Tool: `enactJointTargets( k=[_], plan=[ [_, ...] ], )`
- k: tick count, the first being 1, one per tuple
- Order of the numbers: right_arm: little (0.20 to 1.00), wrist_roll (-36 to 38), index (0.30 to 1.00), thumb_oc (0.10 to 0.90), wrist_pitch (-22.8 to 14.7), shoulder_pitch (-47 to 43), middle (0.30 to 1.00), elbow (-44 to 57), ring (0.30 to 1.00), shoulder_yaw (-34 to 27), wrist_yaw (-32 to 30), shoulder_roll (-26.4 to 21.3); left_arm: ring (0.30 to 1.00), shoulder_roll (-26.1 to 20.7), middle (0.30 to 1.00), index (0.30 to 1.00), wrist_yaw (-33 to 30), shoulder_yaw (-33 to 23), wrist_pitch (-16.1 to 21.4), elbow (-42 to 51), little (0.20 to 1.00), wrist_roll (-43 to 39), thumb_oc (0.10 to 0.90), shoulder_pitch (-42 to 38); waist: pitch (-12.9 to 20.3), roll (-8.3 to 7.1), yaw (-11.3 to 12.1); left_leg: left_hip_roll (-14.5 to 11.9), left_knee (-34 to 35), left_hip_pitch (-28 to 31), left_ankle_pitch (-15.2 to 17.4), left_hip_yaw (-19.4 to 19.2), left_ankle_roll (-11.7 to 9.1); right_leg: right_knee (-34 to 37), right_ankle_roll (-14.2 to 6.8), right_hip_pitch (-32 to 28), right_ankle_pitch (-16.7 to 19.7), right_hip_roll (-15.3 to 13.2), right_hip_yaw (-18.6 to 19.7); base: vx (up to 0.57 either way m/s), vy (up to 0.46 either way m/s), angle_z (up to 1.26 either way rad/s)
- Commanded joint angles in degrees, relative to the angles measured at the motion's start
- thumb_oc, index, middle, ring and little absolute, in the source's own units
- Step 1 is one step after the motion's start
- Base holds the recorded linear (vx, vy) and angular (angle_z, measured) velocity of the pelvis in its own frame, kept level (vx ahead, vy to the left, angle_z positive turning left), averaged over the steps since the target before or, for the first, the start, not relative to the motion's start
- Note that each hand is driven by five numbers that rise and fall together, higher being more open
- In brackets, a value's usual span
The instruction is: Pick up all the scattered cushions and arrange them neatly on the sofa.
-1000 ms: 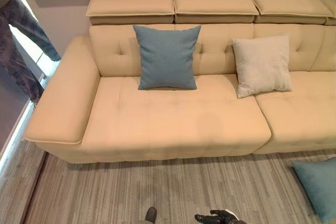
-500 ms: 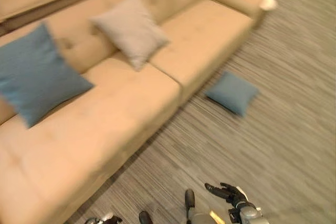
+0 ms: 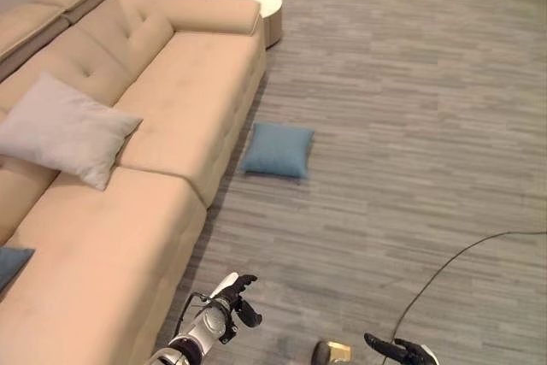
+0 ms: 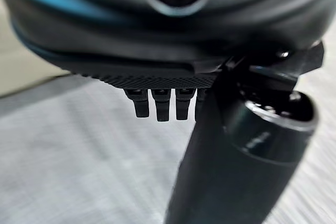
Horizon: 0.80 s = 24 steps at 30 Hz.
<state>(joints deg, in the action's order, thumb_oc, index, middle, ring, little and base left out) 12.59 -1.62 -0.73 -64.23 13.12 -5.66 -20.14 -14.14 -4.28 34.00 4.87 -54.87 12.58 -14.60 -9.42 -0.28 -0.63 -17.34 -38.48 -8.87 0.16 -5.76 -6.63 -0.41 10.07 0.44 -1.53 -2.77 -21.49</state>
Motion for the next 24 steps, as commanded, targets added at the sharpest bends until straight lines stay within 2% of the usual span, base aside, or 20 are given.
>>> enactJointTargets(
  k=[1,2,3,4,5,7,8,9,10,11,12,14,15,17,18,19,21,23,24],
  plan=[
    [0.9,1.82,0.9,0.8,-3.39,-5.71,0.9,7.47,0.9,0.02,-1.62,-3.25,0.9,-2.86,0.9,0.9,0.62,1.77,1.56,5.81,0.9,2.38,0.8,-2.42,-6.98,1.43,4.12,10.57,5.55,-8.11,3.82,4.69,3.34,-1.55,-10.51,-4.0,-8.18,-3.66,2.61,0.1,0.056,-0.24],
    [0.9,1.57,0.9,0.8,-3.92,-6.13,0.9,8.81,0.9,0.49,-1.66,-3.31,0.9,-2.82,0.9,0.9,0.78,1.47,1.73,6.03,0.9,1.94,0.8,-1.86,-6.86,1.81,4.79,11.64,10.98,-8.01,5.07,4.99,3.49,-1.12,-11.02,-4.35,-8.74,-3.33,2.96,0.23,-0.003,-0.38],
    [0.9,1.49,0.9,0.8,-4.24,-6.28,0.9,9.41,0.9,0.45,-1.92,-3.43,0.9,-2.29,0.9,0.9,0.6,1.03,1.75,4.13,0.9,1.97,0.8,-0.97,-6.86,2.13,5.54,11.95,17.59,-8.76,2.65,4.67,3.05,-0.4,-11.49,-5.44,-9.31,-3.01,2.68,0.27,-0.001,-0.26],
    [0.9,1.46,0.9,0.8,-4.62,-6.1,0.9,9.99,0.9,0.54,-1.99,-3.24,0.9,-1.79,0.9,0.9,0.27,0.7,1.67,2.11,0.9,2.52,0.8,0.01,-6.57,2.8,6.39,11.68,24.92,-9.4,-1.35,3.8,2.34,0.08,-11.65,-6.45,-9.91,-2.35,2.15,0.3,0.025,-0.27],
    [0.9,1.16,0.9,0.8,-4.99,-6.1,0.9,10.42,0.9,0.94,-2.24,-2.91,0.9,-1.57,0.9,0.9,-0.41,0.08,1.63,0.21,0.9,3.62,0.8,0.61,-6.44,3.2,7.53,12.47,31.04,-10.01,-2.78,4.0,2.22,0.33,-11.66,-7.04,-10.49,-1.69,2.19,0.3,0.033,-0.04],
    [0.9,1.49,0.9,0.8,-5.43,-7.48,0.9,8.45,0.9,1.98,-2.91,-1.64,0.9,-0.27,0.9,0.9,-2.32,-0.58,1.26,-6.39,0.9,5.6,0.8,0.66,-6.73,2.35,9.08,15.32,38.07,-11.88,-4.05,6.5,1.91,0.87,-11.76,-8.32,-11.41,-0.84,3.25,0.27,0.04,-0.07],
    [0.9,0.95,0.9,0.8,-5.39,-8.26,0.9,7.44,0.9,3.05,-2.45,-0.78,0.9,0.74,0.9,0.9,-2.93,-1.42,0.61,-10.42,0.9,5.68,0.8,0.94,-6.04,2.39,9.3,15.12,41.24,-10.18,-4.6,7.17,2.15,1.06,-12.17,-8.71,-11.74,-0.15,4.44,0.25,0.104,-0.03],
    [0.9,0.66,0.9,0.8,-5.34,-8.58,0.9,6.79,0.9,3.43,-2.72,-0.18,0.9,0.95,0.9,0.9,-3.75,-2.19,0.23,-12.57,0.9,5.53,0.8,1.2,-5.53,2.4,9.26,15.12,41.5,-9.31,-6.36,7.87,2.08,1.9,-12.52,-9.26,-11.48,0.13,4.89,0.35,0.252,-0.19],
    [0.9,0.12,0.9,0.8,-5.21,-8.85,0.9,6.48,0.9,4.4,-2.85,0.88,0.9,1.06,0.9,0.9,-4.9,-4.91,-1.1,-16.3,0.9,4.82,0.8,2.6,-4.57,1.21,9.83,16.44,38.75,-9.71,-7.02,9.58,2.72,2.42,-13.56,-9.67,-11.14,-0.95,5.26,0.31,0.247,-0.36],
    [0.9,0.5,0.9,0.8,-5.35,-8.84,0.9,6.34,0.9,4.31,-2.58,1.4,0.9,1.01,0.9,0.9,-5.36,-6.11,-1.33,-17.78,0.9,4.17,0.8,2.95,-4.18,0.72,10.05,16.82,37.21,-10.12,-7.15,9.96,3.0,2.41,-13.94,-9.42,-10.82,-1.26,5.35,0.23,0.202,-0.26],
    [0.9,0.5,0.9,0.8,-5.36,-8.86,0.9,6.32,0.9,4.33,-2.58,1.43,0.9,1.0,0.9,0.9,-5.39,-6.12,-1.29,-17.84,0.9,4.17,0.8,2.94,-4.13,0.66,10.04,16.86,37.04,-10.24,-7.04,9.93,3.02,2.4,-13.97,-9.37,-10.84,-1.31,5.36,0.13,0.1,-0.19],
    [0.9,0.59,0.9,0.8,-5.33,-8.71,0.9,6.64,0.9,4.6,-1.92,2.22,0.9,0.93,0.9,0.9,-5.42,-8.95,-1.6,-19.41,0.9,2.03,0.8,4.05,-3.51,-1.13,11.07,17.64,33.79,-11.14,-5.29,8.96,3.88,1.68,-14.66,-9.73,-10.97,-2.54,4.94,0.21,0.146,-0.11],
    [0.9,-0.41,0.9,0.8,-4.99,-8.94,0.9,6.63,0.9,5.45,-1.43,2.97,0.9,0.72,0.9,0.9,-5.53,-10.44,-1.63,-19.7,0.9,0.52,0.8,4.39,-2.82,-2.34,12.03,18.57,32.48,-11.19,-3.89,9.14,5.0,-0.36,-15.37,-9.53,-10.9,-3.74,4.43,0.28,0.205,0.11],
    [0.9,-3.09,0.9,0.8,-4.27,-9.12,0.9,6.08,0.9,6.5,-0.52,4.13,0.9,-0.37,0.9,0.9,-5.28,-11.73,-1.38,-19.59,0.9,-0.82,0.8,4.46,-2.28,-4.05,13.23,19.96,31.14,-9.92,-1.64,9.6,6.9,-8.81,-16.65,-7.8,-10.33,-6.59,3.63,0.3,0.245,0.21],
    [0.9,-4.65,0.9,0.8,-3.72,-9.81,0.9,5.57,0.9,7.11,-0.39,4.5,0.9,-0.43,0.9,0.9,-5.05,-12.35,-1.25,-19.77,0.9,-1.38,0.8,4.63,-2.39,-4.55,13.19,20.94,30.38,-9.01,-0.3,9.39,7.97,-15.02,-18.37,-6.17,-6.94,-9.27,2.87,0.29,0.322,0.13],
    [0.9,-5.24,0.9,0.8,-3.63,-9.79,0.9,5.6,0.9,7.16,-0.16,4.77,0.9,-0.16,0.9,0.9,-4.81,-13.48,-1.19,-20.35,0.9,-2.99,0.8,4.86,-2.57,-4.46,12.8,21.98,29.91,-7.75,0.78,9.72,9.13,-21.13,-19.46,-5.02,-3.05,-11.55,2.27,0.33,0.341,0.16],
    [0.9,-3.9,0.9,0.8,-3.56,-10.1,0.9,4.81,0.9,5.97,0.3,5.15,0.9,-0.39,0.9,0.9,-4.98,-17.1,-1.81,-20.88,0.9,-8.25,0.8,5.13,-3.5,-3.49,12.15,22.66,29.84,-3.98,2.36,11.92,10.35,-32.86,-18.39,-0.98,2.09,-13.7,1.64,0.38,0.237,0.45],
    [0.9,-2.28,0.9,0.8,-3.61,-10.79,0.9,4.19,0.9,5.0,0.75,4.87,0.9,-1.11,0.9,0.9,-5.58,-17.02,-2.02,-21.03,0.9,-8.35,0.8,4.28,-4.76,-2.34,10.75,21.78,30.13,-0.87,3.6,13.2,10.59,-36.89,-17.92,3.41,1.39,-14.6,-0.41,0.32,0.094,0.81],
    [0.9,-2.62,0.9,0.8,-3.68,-11.05,0.9,4.25,0.9,5.24,0.92,4.61,0.9,-1.25,0.9,0.9,-5.64,-15.55,-2.01,-20.87,0.9,-6.44,0.8,3.55,-5.32,-1.88,9.8,21.12,30.42,1.24,4.84,13.32,10.36,-34.71,-17.24,5.07,-0.27,-14.84,-2.21,0.43,0.032,0.93]
  ],
)
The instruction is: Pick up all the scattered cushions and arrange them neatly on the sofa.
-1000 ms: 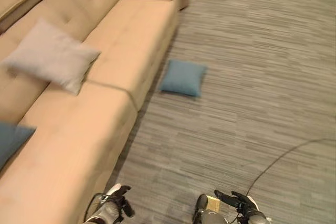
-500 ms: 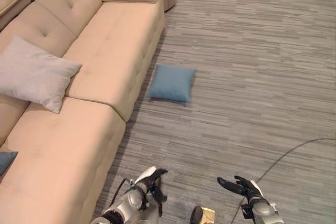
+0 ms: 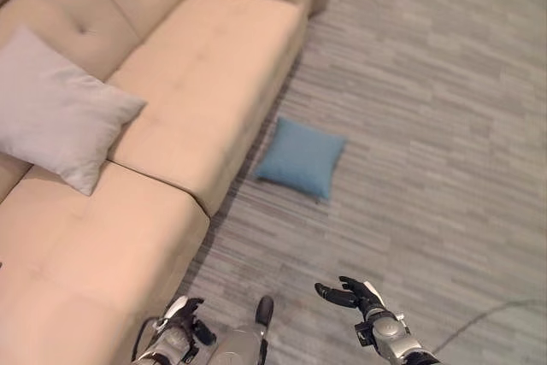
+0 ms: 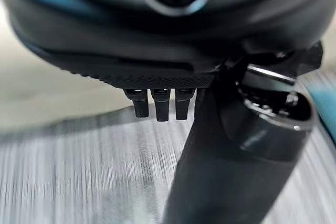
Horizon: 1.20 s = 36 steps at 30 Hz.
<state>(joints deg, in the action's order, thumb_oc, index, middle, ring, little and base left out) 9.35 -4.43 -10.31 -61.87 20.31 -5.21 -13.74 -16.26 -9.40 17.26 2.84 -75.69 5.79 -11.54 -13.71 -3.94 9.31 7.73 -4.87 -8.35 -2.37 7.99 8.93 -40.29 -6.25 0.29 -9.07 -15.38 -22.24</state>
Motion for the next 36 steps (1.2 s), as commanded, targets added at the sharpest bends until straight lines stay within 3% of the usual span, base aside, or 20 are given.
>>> enactJointTargets(
  k=[1,5,10,13,15,16,17,18,19,20,21,22,23,24,26,27,29,30,31,36],
  plan=[
    [0.9,-1.23,0.9,0.8,-0.94,-1.3,0.9,3.17,0.9,-1.19,0.52,-2.34,0.9,0.74,0.9,0.9,0.11,4.64,0.59,1.06,0.9,4.05,0.8,-0.41,-2.05,2.11,-1.56,-4.22,-3.52,3.4,9.8,-0.82,-5.46,11.88,-0.78,6.9,6.13,-2.4,-3.43,0.42,-0.003,0.82],
    [0.9,-2.87,0.9,0.8,-1.12,-1.47,0.9,4.35,0.9,-1.51,-0.66,-3.28,0.9,0.58,0.9,0.9,0.05,6.86,0.99,2.56,0.9,6.68,0.8,-1.43,-3.44,2.52,-2.63,-4.73,-4.95,5.92,13.21,-1.13,-6.45,22.57,-2.17,8.86,7.9,-2.65,-3.62,0.24,-0.067,0.22],
    [0.9,-1.96,0.9,0.8,-0.71,-0.22,0.9,2.15,0.9,-4.99,-2.22,-4.93,0.9,1.04,0.9,0.9,-0.26,7.49,1.44,3.22,0.9,7.32,0.8,-2.97,-4.37,2.89,-5.88,-5.04,-6.26,9.49,17.48,-0.2,-7.82,32.24,-5.22,13.26,13.9,-3.4,3.02,0.32,-0.139,0.09],
    [0.9,-2.49,0.9,0.8,-0.37,0.91,0.9,1.47,0.9,-6.01,-2.75,-5.54,0.9,1.14,0.9,0.9,-0.32,7.49,1.66,3.32,0.9,7.66,0.8,-2.65,-4.07,2.7,-6.55,-5.4,-6.02,11.37,18.93,-0.29,-8.53,33.35,-5.5,12.63,14.57,-3.57,1.68,0.3,-0.172,0.13],
    [0.9,-0.76,0.9,0.8,-0.75,2.0,0.9,-0.61,0.9,-7.67,-3.09,-6.51,0.9,1.65,0.9,0.9,-0.14,7.44,1.8,2.81,0.9,8.13,0.8,-1.53,-2.78,3.14,-6.85,-8.09,-5.63,13.47,20.3,-0.62,-10.07,33.17,-4.49,10.92,13.13,-2.06,0.02,0.37,-0.277,0.03],
    [0.9,-0.32,0.9,0.8,-0.78,2.09,0.9,-0.56,0.9,-7.64,-2.96,-6.37,0.9,1.58,0.9,0.9,-0.43,7.15,1.67,2.6,0.9,7.97,0.8,-1.0,-2.37,3.51,-6.94,-9.5,-5.85,13.93,19.91,-0.73,-10.88,32.04,-3.81,10.94,12.06,-0.94,-0.1,0.22,-0.182,-0.01],
    [0.9,-0.32,0.9,0.8,-0.78,2.09,0.9,-0.56,0.9,-7.65,-2.96,-6.35,0.9,1.56,0.9,0.9,-0.44,7.16,1.67,2.6,0.9,7.97,0.8,-1.01,-2.27,3.31,-7.09,-9.25,-5.73,13.75,19.64,-0.59,-10.83,32.18,-3.82,11.03,12.22,-1.19,-0.18,0.29,-0.283,-0.16],
    [0.9,0.06,0.9,0.8,-0.94,1.94,0.9,-1.12,0.9,-7.02,-2.7,-6.4,0.9,1.49,0.9,0.9,-0.21,6.78,1.6,2.34,0.9,7.25,0.8,-0.28,-1.88,4.23,-6.91,-12.67,-9.27,13.11,17.3,-1.56,-12.64,30.43,-1.62,10.42,8.68,1.51,-0.93,0.18,-0.189,-0.23],
    [0.9,0.06,0.9,0.8,-0.95,1.94,0.9,-1.13,0.9,-7.0,-2.7,-6.41,0.9,1.5,0.9,0.9,-0.21,6.77,1.6,2.34,0.9,7.25,0.8,-0.26,-1.85,4.3,-6.93,-12.77,-9.34,13.07,17.38,-1.54,-12.68,30.43,-1.58,10.42,8.64,1.59,-0.98,0.25,-0.309,-0.11],
    [0.9,0.3,0.9,0.8,-1.18,2.16,0.9,-0.87,0.9,-6.45,-2.46,-6.24,0.9,1.28,0.9,0.9,-0.25,6.67,1.58,2.49,0.9,6.96,0.8,-0.23,-2.01,4.44,-6.66,-14.41,-13.78,10.97,14.31,-1.67,-13.66,30.32,-0.06,9.49,7.1,3.13,-1.12,0.08,-0.316,0.02],
    [0.9,0.8,0.9,0.8,-1.65,1.88,0.9,-1.14,0.9,-5.94,-2.5,-6.73,0.9,1.05,0.9,0.9,-0.22,6.91,2.01,3.5,0.9,5.66,0.8,-0.7,-3.84,4.26,-5.74,-15.9,-28.26,2.45,8.08,-0.92,-13.88,31.32,2.54,7.31,5.58,4.92,-1.59,0.11,-0.426,0.09],
    [0.9,1.16,0.9,0.8,-1.78,1.32,0.9,-1.08,0.9,-5.34,-2.21,-7.2,0.9,0.63,0.9,0.9,-0.55,6.47,2.17,4.18,0.9,4.91,0.8,-0.77,-4.71,4.06,-4.94,-16.64,-32.29,-0.48,6.31,-1.85,-12.92,31.85,3.92,6.09,4.58,5.84,-2.05,0.15,-0.412,0.11],
    [0.9,1.12,0.9,0.8,-1.82,0.59,0.9,-1.47,0.9,-4.85,-2.3,-7.44,0.9,0.58,0.9,0.9,-0.75,6.45,2.52,5.01,0.9,4.25,0.8,-1.03,-5.24,4.44,-4.16,-18.23,-32.56,-2.12,7.48,-3.38,-12.42,31.9,4.2,4.79,2.33,7.0,-2.11,0.18,-0.278,-0.03],
    [0.9,1.2,0.9,0.8,-1.77,-0.09,0.9,-2.02,0.9,-4.76,-2.46,-7.66,0.9,0.73,0.9,0.9,-0.74,6.62,2.69,5.69,0.9,3.63,0.8,-1.43,-5.74,4.21,-3.39,-18.18,-32.27,-4.73,8.56,-4.74,-12.24,32.71,4.4,3.9,1.7,7.32,-2.15,0.21,-0.215,0.08],
    [0.9,1.62,0.9,0.8,-2.01,-0.52,0.9,-2.13,0.9,-4.38,-2.4,-7.58,0.9,1.33,0.9,0.9,-0.62,6.94,2.69,6.48,0.9,3.46,0.8,-2.13,-6.02,3.75,-2.38,-15.68,-25.57,-7.45,11.3,-7.15,-12.45,34.65,3.97,2.34,1.26,7.89,-2.33,0.16,-0.091,0.09],
    [0.9,1.84,0.9,0.8,-2.34,-0.67,0.9,-1.87,0.9,-3.91,-2.55,-7.1,0.9,1.6,0.9,0.9,-0.74,7.3,2.81,7.09,0.9,3.51,0.8,-2.34,-6.11,3.53,-1.37,-11.9,-16.95,-8.51,8.15,-7.67,-11.96,35.85,3.75,2.15,2.16,8.07,-2.34,0.16,0.017,-0.02],
    [0.9,1.82,0.9,0.8,-2.75,-0.21,0.9,-1.82,0.9,-3.19,-2.47,-6.49,0.9,1.6,0.9,0.9,-0.52,7.9,3.01,7.67,0.9,3.57,0.8,-2.46,-5.44,4.66,0.69,-8.96,-4.15,-9.56,1.95,-4.72,-12.84,36.87,3.38,1.21,1.43,10.67,-0.83,0.19,0.022,-0.11],
    [0.9,1.66,0.9,0.8,-2.59,0.44,0.9,-2.22,0.9,-3.15,-2.53,-6.53,0.9,1.38,0.9,0.9,-0.76,8.31,2.98,7.73,0.9,3.81,0.8,-2.35,-5.56,4.48,1.57,-8.12,-1.68,-10.82,0.48,-3.46,-13.13,36.93,3.58,0.19,0.52,11.36,0.02,0.22,-0.004,-0.32],
    [0.9,1.3,0.9,0.8,-2.79,0.68,0.9,-2.27,0.9,-2.62,-2.1,-6.09,0.9,1.66,0.9,0.9,-0.66,8.08,3.07,7.15,0.9,3.72,0.8,-1.96,-4.8,4.79,1.51,-8.97,2.11,-8.21,0.12,-3.01,-12.59,36.31,3.23,0.06,0.05,11.87,0.82,0.21,0.005,-0.67],
    [0.9,-0.73,0.9,0.8,-2.56,1.26,0.9,-1.81,0.9,-1.43,-1.9,-4.73,0.9,1.88,0.9,0.9,-0.47,7.97,2.09,3.89,0.9,5.49,0.8,-0.85,-3.26,4.07,-0.56,-9.02,2.08,-5.48,-0.85,-3.27,-11.39,34.25,3.33,0.7,-0.88,11.06,1.27,0.15,0.062,-0.38]
  ],
)
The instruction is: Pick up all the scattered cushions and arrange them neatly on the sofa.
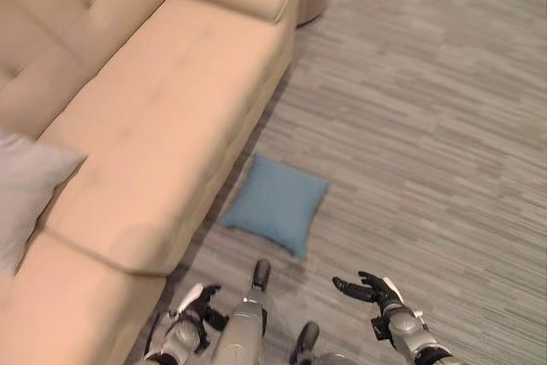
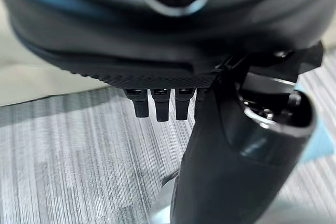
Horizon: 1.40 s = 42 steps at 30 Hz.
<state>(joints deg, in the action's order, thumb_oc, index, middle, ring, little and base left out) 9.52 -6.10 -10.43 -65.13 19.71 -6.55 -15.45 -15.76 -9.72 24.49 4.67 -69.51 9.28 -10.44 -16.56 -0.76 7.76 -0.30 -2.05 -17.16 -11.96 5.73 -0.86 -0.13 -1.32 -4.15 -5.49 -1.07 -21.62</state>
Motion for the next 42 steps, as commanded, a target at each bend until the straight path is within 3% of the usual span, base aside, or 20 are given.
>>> enactJointTargets(
  k=[1,12,13,14,15,16,18,19,20,22,24,26,28,30,31,35,36,39,42],
  plan=[
    [0.9,-1.04,0.9,0.8,-0.76,1.63,0.9,1.59,0.9,-0.65,-0.46,-2.93,0.9,1.29,0.9,0.9,-0.28,0.47,-0.02,-2.72,0.9,2.43,0.8,-1.62,-0.27,0.6,0.85,-0.87,-0.72,3.78,9.25,-1.33,-1.23,-6.01,-1.72,5.09,-4.28,-3.67,0.76,0.08,0.061,0.17],
    [0.9,-0.25,0.9,0.8,-0.45,1.25,0.9,0.37,0.9,-1.56,-0.3,-1.96,0.9,0.65,0.9,0.9,-0.62,1.47,0.4,-1.26,0.9,3.98,0.8,-2.81,0.12,-0.41,0.7,0.91,-2.91,2.59,12.45,-2.76,-0.02,-3.25,-3.89,5.4,-2.62,-5.35,1.78,0.05,0.075,-0.02],
    [0.9,0.22,0.9,0.8,-0.44,1.21,0.9,0.73,0.9,-1.6,-0.11,-1.6,0.9,0.5,0.9,0.9,-0.62,1.6,0.48,-0.88,0.9,3.92,0.8,-2.94,0.15,-0.58,0.73,1.13,-2.89,2.46,12.65,-2.63,0.31,-4.45,-4.1,6.05,-2.8,-5.61,1.98,0.09,0.219,-0.03],
    [0.9,1.15,0.9,0.8,-0.51,0.0,0.9,2.35,0.9,-1.58,0.15,-0.44,0.9,-0.15,0.9,0.9,-0.53,1.74,0.35,-0.38,0.9,3.82,0.8,-3.42,-0.5,-0.9,0.77,1.42,-2.9,2.7,13.31,-2.31,1.57,-12.32,-5.11,9.07,-3.44,-7.26,2.63,0.06,0.174,-0.08],
    [0.9,1.15,0.9,0.8,-0.51,-0.03,0.9,2.34,0.9,-1.6,0.15,-0.45,0.9,-0.15,0.9,0.9,-0.52,1.74,0.35,-0.39,0.9,3.82,0.8,-3.45,-0.27,-0.89,0.71,1.44,-2.84,2.39,13.13,-2.24,1.6,-12.31,-5.12,9.37,-3.32,-7.27,2.56,0.08,0.291,-0.13],
    [0.9,2.36,0.9,0.8,-0.72,-1.57,0.9,3.38,0.9,-2.02,-0.03,-0.15,0.9,-0.32,0.9,0.9,-0.94,1.78,0.65,-0.2,0.9,3.3,0.8,-3.85,-2.12,-0.5,0.13,1.78,-3.66,2.9,13.96,-2.23,2.88,-22.4,-7.47,12.86,-1.29,-10.28,2.37,0.02,0.171,-0.2],
    [0.9,2.36,0.9,0.8,-0.71,-1.6,0.9,3.38,0.9,-2.04,-0.02,-0.17,0.9,-0.3,0.9,0.9,-0.94,1.78,0.65,-0.22,0.9,3.3,0.8,-3.88,-1.89,-0.45,0.06,1.77,-3.62,2.59,13.8,-2.14,2.9,-22.33,-7.47,13.12,-1.13,-10.24,2.29,-0.01,0.144,-0.2],
    [0.9,3.23,0.9,0.8,-1.34,-4.76,0.9,6.19,0.9,-0.76,-0.57,-0.36,0.9,-1.02,0.9,0.9,-1.77,2.86,0.8,0.27,0.9,1.82,0.8,-6.81,-6.25,1.3,-0.75,1.57,-3.68,3.03,14.66,-0.66,3.63,-28.91,-7.73,18.53,1.24,-13.07,4.04,-0.05,0.119,-0.03],
    [0.9,3.23,0.9,0.8,-1.33,-4.81,0.9,6.18,0.9,-0.78,-0.56,-0.37,0.9,-1.0,0.9,0.9,-1.77,2.85,0.8,0.26,0.9,1.82,0.8,-6.87,-6.15,1.39,-0.79,1.49,-3.62,2.86,14.52,-0.57,3.62,-28.73,-7.7,18.61,1.42,-12.98,3.93,-0.07,0.082,0.2],
    [0.9,3.18,0.9,0.8,-2.07,-7.02,0.9,7.62,0.9,0.12,-1.2,-0.91,0.9,-1.27,0.9,0.9,-2.0,4.03,2.29,1.88,0.9,0.48,0.8,-9.49,-8.9,1.56,-0.65,1.58,-4.84,0.55,14.95,0.38,2.56,-20.93,-6.78,18.65,0.96,-14.13,3.36,-0.06,-0.11,0.43],
    [0.9,4.52,0.9,0.8,-3.09,-8.75,0.9,11.06,0.9,0.41,-1.58,-2.4,0.9,-2.78,0.9,0.9,-2.26,5.09,3.94,5.49,0.9,-0.91,0.8,-11.93,-10.87,1.11,-1.03,2.67,-6.15,-2.06,15.38,1.55,1.54,-10.02,-6.89,19.77,2.95,-13.81,5.95,0.02,-0.154,0.49],
    [0.9,4.03,0.9,0.8,-3.86,-11.33,0.9,11.82,0.9,1.89,-2.29,-3.32,0.9,-4.59,0.9,0.9,-2.92,5.68,5.63,9.52,0.9,-2.48,0.8,-13.94,-12.39,1.24,-1.22,3.61,-7.78,-5.62,15.4,2.93,1.16,-8.78,-7.63,22.81,5.39,-13.33,6.92,0.02,-0.146,0.5],
    [0.9,3.21,0.9,0.8,-4.64,-12.94,0.9,12.32,0.9,4.12,-2.82,-3.69,0.9,-4.99,0.9,0.9,-2.8,6.66,6.69,11.55,0.9,-3.97,0.8,-15.65,-13.24,0.36,-1.16,3.75,-9.1,-8.69,15.08,2.93,0.18,-6.5,-7.41,22.75,6.07,-12.79,4.59,0.02,-0.171,0.61],
    [0.9,3.21,0.9,0.8,-5.08,-14.09,0.9,12.28,0.9,5.33,-3.17,-3.56,0.9,-4.84,0.9,0.9,-2.89,7.0,6.64,11.35,0.9,-5.25,0.8,-17.47,-13.24,0.6,-1.2,3.25,-9.11,-10.47,14.39,3.24,-0.52,-7.01,-7.24,24.42,5.71,-12.01,3.9,0.07,-0.172,0.39],
    [0.9,4.31,0.9,0.8,-5.88,-15.16,0.9,13.24,0.9,7.02,-4.04,-3.49,0.9,-5.72,0.9,0.9,-3.48,8.64,6.44,11.01,0.9,-4.94,0.8,-22.38,-13.24,0.35,-2.07,1.35,-8.39,-13.55,14.31,4.04,-2.33,-7.3,-6.66,27.11,3.46,-10.1,2.68,0.13,-0.182,0.4],
    [0.9,6.74,0.9,0.8,-6.61,-15.96,0.9,13.72,0.9,6.05,-4.67,-3.55,0.9,-6.94,0.9,0.9,-4.17,9.75,6.43,11.73,0.9,-4.08,0.8,-24.73,-13.24,0.14,-2.35,0.42,-8.0,-15.4,13.48,4.47,-3.03,-7.89,-6.3,29.05,2.93,-9.66,1.85,0.05,-0.141,0.25],
    [0.9,15.1,0.9,0.8,-10.05,-19.74,0.9,16.11,0.9,1.12,-7.98,-5.88,0.9,-8.59,0.9,0.9,-7.28,11.79,7.83,15.82,0.9,-2.88,0.8,-30.05,-13.24,0.18,-3.92,-1.65,-6.16,-20.82,11.59,2.35,-4.34,-7.63,-6.59,33.68,2.37,-9.65,-0.78,0.05,-0.168,0.1],
    [0.9,10.32,0.9,0.8,-10.19,-21.85,0.9,18.04,0.9,2.02,-10.36,-10.65,0.9,-12.21,0.9,0.9,-10.26,13.86,9.49,23.79,0.9,-0.14,0.8,-35.03,-13.24,1.65,-5.66,-5.14,-7.79,-28.52,10.38,-5.18,-4.91,-11.1,-6.7,40.56,1.12,-11.26,-3.57,0.04,-0.024,0.51],
    [0.9,8.11,0.9,0.8,-10.62,-22.36,0.9,21.0,0.9,-0.02,-12.93,-13.24,0.9,-15.06,0.9,0.9,-12.1,14.41,9.71,26.73,0.9,0.85,0.8,-37.77,-13.24,1.88,-6.65,-5.82,-9.42,-33.88,10.59,-6.4,-4.82,-16.07,-6.54,47.17,0.64,-13.12,-3.03,0.06,0.104,0.15]
  ],
)
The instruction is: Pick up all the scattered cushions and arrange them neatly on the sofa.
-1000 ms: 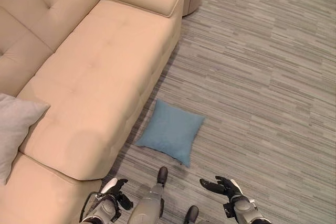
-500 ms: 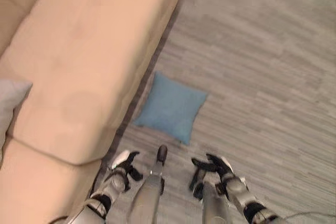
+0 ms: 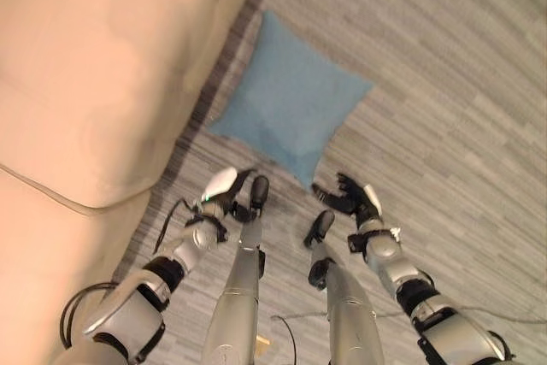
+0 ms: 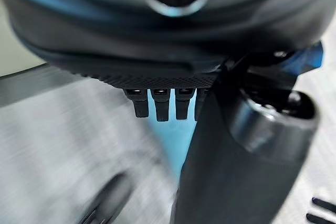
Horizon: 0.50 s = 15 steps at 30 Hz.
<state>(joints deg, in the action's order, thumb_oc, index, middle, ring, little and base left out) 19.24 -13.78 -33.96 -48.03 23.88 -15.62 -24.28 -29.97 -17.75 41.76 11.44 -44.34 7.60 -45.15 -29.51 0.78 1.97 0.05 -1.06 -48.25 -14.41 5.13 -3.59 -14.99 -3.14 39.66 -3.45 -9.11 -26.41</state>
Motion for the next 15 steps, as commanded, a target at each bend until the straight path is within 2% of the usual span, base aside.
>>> enactJointTargets(
  k=[1,3,5,10,11,15],
  plan=[
    [0.9,-0.51,0.9,0.8,-3.74,0.87,0.9,4.51,0.9,-4.93,-4.36,-4.31,0.9,-1.14,0.9,0.9,-4.98,-2.15,2.65,1.59,0.9,3.44,0.8,-4.41,-0.28,0.34,-1.09,-5.84,-10.42,-4.37,13.04,-5.36,-1.91,-2.37,-4.78,5.47,-1.52,-5.53,2.55,0.05,0.076,0.09],
    [0.9,4.32,0.9,0.8,-5.15,0.01,0.9,4.69,0.9,-8.53,-6.15,-4.06,0.9,-1.09,0.9,0.9,-6.21,-1.41,2.02,2.04,0.9,3.77,0.8,-7.13,-0.28,0.3,-1.52,-5.05,-10.48,-6.91,13.14,-4.97,-1.8,-3.2,-4.96,8.09,-1.64,-6.18,3.25,0.04,0.064,0.18],
    [0.9,10.77,0.9,0.8,-8.08,-0.39,0.9,5.79,0.9,-13.85,-8.31,-3.62,0.9,-1.05,0.9,0.9,-8.55,-0.67,0.96,2.12,0.9,4.97,0.8,-11.36,-0.28,0.37,-1.84,-4.01,-10.45,-10.33,13.41,-4.44,-1.53,-4.73,-5.37,11.98,-2.21,-7.0,4.38,0.04,0.064,0.15],
    [0.9,10.27,0.9,0.8,-9.35,-0.2,0.9,7.98,0.9,-16.9,-11.92,-4.01,0.9,-1.51,0.9,0.9,-11.36,-0.18,0.67,1.45,0.9,4.63,0.8,-15.47,-0.28,0.53,-2.05,-2.95,-13.69,-16.07,14.47,-3.95,-0.99,-9.13,-5.7,18.36,-3.21,-8.21,6.17,0.03,0.054,0.1],
    [0.9,8.56,0.9,0.8,-8.9,-7.42,0.9,4.39,0.9,-15.52,-14.58,-5.9,0.9,-1.45,0.9,0.9,-12.45,2.47,0.5,-1.01,0.9,5.48,0.8,-18.97,-0.28,0.72,-1.73,-2.77,-15.22,-18.3,15.06,-3.59,-0.72,-10.69,-5.75,20.54,-3.58,-8.73,6.62,0.04,0.062,0.1],
    [0.9,10.16,0.9,0.8,-9.48,-9.58,0.9,4.58,0.9,-15.0,-14.53,-7.23,0.9,-1.23,0.9,0.9,-12.98,3.82,0.57,-2.47,0.9,3.06,0.8,-23.07,-0.28,0.33,-2.16,-2.35,-18.87,-23.28,16.11,-3.42,0.0,-13.37,-5.78,25.07,-3.84,-9.52,7.64,0.04,0.084,0.05]
  ],
)
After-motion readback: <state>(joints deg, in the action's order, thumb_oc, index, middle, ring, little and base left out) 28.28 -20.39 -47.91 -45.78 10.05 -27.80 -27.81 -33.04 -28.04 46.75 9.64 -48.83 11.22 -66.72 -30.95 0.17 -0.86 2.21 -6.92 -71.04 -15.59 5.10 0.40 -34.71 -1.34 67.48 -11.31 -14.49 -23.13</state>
